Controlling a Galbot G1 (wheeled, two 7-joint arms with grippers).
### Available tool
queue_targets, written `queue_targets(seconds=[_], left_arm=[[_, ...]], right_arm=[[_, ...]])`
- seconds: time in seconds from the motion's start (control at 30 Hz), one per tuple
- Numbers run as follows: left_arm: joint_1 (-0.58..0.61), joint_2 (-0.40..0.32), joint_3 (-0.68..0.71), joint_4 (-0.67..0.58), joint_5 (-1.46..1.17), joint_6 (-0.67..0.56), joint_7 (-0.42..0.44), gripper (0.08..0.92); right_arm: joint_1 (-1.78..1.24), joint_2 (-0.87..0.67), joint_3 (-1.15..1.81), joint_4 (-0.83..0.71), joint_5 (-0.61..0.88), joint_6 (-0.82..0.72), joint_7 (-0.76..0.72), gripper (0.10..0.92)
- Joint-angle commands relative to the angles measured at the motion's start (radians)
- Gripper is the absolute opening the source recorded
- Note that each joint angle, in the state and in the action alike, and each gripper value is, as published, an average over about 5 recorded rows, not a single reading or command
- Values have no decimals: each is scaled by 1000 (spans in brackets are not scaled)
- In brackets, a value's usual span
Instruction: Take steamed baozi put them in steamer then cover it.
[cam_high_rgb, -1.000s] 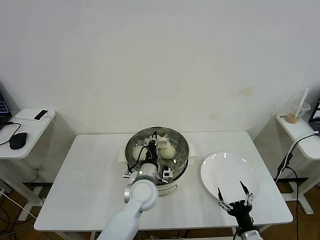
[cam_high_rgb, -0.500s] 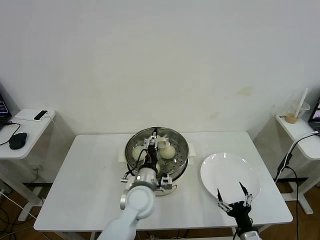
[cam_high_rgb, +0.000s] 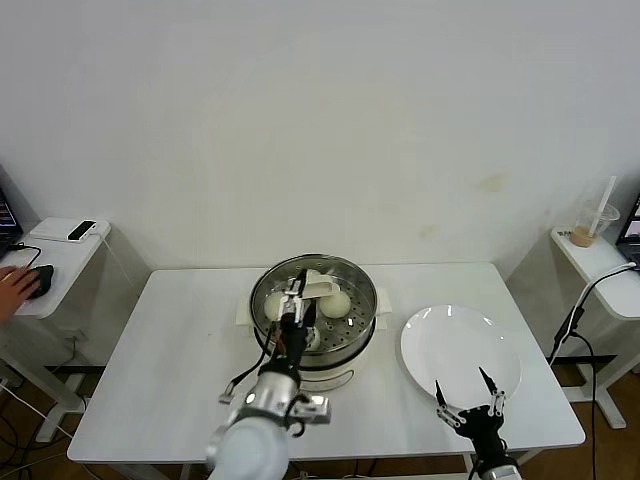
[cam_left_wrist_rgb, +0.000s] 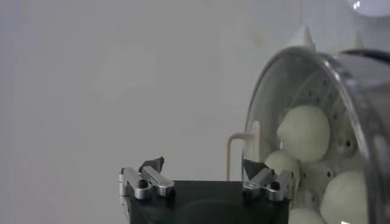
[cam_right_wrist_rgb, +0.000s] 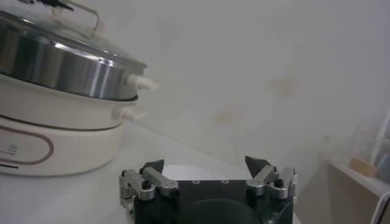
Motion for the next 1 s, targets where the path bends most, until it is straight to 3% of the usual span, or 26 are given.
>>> queue_targets(seconds=[0.03, 0.2, 0.33, 0.5, 1.0], left_arm=[[383, 26, -395, -198, -933, -335, -356, 823], [504, 9, -587, -163, -1314, -454, -399, 823], [606, -19, -606, -140, -1500, -470, -391, 823], [680, -75, -569, -87, -1506, -576, -370, 823], [712, -114, -565, -14, -1457, -578, -316, 823]], right_arm=[[5, -12, -20, -4, 42, -3, -6, 823], [6, -25, -50, -4, 86, -13, -15, 823], [-6, -59, -68, 17, 157, -38, -35, 823], [-27, -109, -76, 52, 264, -90, -76, 823], [-74, -177, -130, 77, 311, -114, -92, 823]])
